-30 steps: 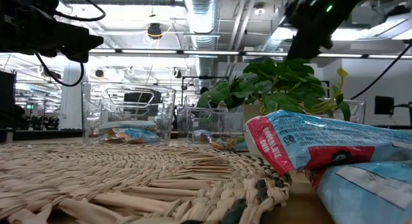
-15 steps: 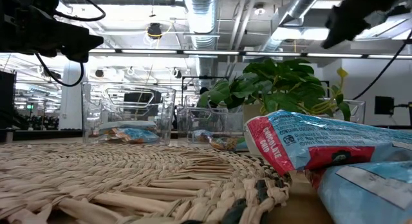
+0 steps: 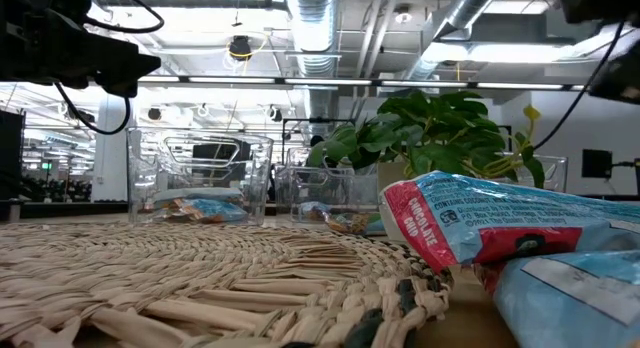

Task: Pick and place Granola Bars by type
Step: Put the right blue granola bar into the middle transparent bin

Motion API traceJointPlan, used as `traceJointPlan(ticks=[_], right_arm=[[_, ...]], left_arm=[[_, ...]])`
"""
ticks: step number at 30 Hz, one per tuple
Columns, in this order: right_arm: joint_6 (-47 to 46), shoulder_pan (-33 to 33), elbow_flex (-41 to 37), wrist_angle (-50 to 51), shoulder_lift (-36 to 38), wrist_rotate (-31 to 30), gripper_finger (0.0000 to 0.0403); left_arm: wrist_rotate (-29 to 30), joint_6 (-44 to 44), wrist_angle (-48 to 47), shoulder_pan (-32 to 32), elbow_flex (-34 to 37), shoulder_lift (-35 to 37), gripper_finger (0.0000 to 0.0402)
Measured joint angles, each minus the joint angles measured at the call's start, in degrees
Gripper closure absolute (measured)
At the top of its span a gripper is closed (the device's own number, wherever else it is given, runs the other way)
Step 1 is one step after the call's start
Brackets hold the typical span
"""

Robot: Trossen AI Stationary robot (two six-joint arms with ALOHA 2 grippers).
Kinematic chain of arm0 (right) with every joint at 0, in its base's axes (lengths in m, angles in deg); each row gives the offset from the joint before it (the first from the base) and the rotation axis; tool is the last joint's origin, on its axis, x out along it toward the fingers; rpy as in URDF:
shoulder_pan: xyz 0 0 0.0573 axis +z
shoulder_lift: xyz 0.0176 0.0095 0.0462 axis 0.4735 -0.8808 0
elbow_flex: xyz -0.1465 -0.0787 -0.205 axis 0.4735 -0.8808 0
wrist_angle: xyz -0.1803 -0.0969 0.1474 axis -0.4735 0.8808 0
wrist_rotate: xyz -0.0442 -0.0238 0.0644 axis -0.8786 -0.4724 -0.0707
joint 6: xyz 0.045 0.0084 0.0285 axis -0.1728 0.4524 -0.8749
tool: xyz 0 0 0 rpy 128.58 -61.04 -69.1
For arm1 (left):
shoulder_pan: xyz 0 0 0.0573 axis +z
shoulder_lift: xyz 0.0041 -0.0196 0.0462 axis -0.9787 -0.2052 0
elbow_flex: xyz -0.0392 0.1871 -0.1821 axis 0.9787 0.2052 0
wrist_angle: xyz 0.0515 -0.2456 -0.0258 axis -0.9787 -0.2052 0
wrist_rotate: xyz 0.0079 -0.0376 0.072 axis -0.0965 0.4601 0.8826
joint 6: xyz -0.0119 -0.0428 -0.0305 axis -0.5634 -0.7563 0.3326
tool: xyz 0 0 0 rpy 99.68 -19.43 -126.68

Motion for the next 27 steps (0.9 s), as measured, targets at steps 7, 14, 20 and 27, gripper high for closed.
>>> traceJointPlan(ticks=[7, 14, 20, 27], right_arm=[[-6.95, 0.98, 0.0, -3.02, -4.86, 2.47, 0.0239], [-8.94, 0.98, 0.0, -5.55, -9.42, 6.64, 0.024], [-8.96, 0.93, 0.0, -8.39, -12.96, 9.04, 0.0246], [-8.96, 0.82, 0.04, -8.55, -14.35, 9.75, 0.0281]], left_arm=[[0.0, -0.08, 0.0, 0.02, 0.0, 0.0, 0.0206], [0.0, 0.05, 0.0, 0.02, 0.0, -0.01, 0.0206], [0.0, 0.42, -0.01, 0.01, 0.0, -0.02, 0.0206], [0.0, 0.2, 0.0, 0.02, 0.0, -0.02, 0.0206]])
